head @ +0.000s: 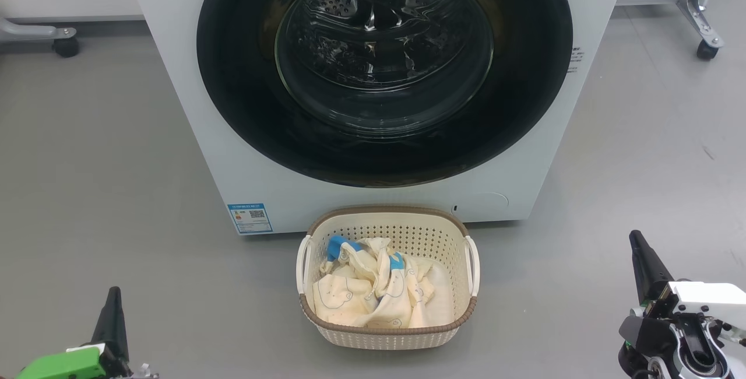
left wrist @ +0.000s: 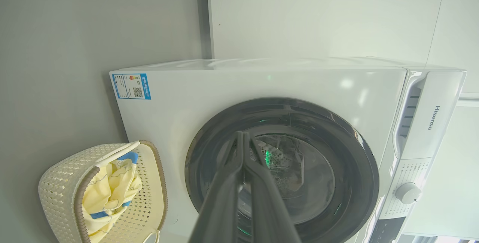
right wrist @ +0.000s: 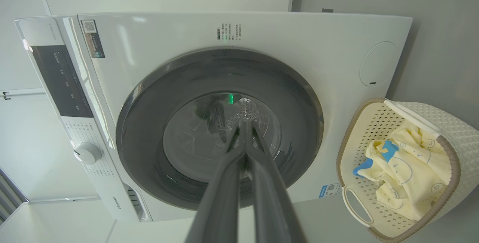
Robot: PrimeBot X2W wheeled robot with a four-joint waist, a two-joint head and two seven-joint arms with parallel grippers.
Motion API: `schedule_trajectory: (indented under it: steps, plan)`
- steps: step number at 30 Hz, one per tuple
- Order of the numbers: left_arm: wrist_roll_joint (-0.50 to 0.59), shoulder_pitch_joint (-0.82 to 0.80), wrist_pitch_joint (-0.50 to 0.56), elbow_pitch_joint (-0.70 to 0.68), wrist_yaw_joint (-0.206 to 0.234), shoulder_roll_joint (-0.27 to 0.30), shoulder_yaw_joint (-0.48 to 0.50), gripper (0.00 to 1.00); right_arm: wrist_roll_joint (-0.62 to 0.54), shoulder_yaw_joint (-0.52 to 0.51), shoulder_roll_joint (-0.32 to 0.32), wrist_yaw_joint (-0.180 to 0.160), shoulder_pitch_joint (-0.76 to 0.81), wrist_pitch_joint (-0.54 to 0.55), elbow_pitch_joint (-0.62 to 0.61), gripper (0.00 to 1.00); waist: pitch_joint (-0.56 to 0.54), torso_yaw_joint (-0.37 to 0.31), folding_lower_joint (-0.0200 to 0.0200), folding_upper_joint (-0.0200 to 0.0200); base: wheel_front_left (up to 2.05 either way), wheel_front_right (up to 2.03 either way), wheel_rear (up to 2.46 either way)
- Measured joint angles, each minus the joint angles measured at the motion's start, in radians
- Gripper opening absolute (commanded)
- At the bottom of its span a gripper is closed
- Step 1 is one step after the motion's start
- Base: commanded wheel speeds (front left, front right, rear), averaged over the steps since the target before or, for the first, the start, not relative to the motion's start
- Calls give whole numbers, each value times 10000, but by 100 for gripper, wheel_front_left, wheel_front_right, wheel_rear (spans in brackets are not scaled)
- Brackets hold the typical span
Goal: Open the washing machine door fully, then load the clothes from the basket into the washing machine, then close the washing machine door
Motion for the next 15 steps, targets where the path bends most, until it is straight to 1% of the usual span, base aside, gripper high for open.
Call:
schedule_trajectory:
  steps: [15]
  plan:
    - [65, 0, 0, 2, 0, -13, 23, 0, -46, -25, 8, 0, 0, 0, 0, 0, 0, 0, 0, 0, 0, 0, 0]
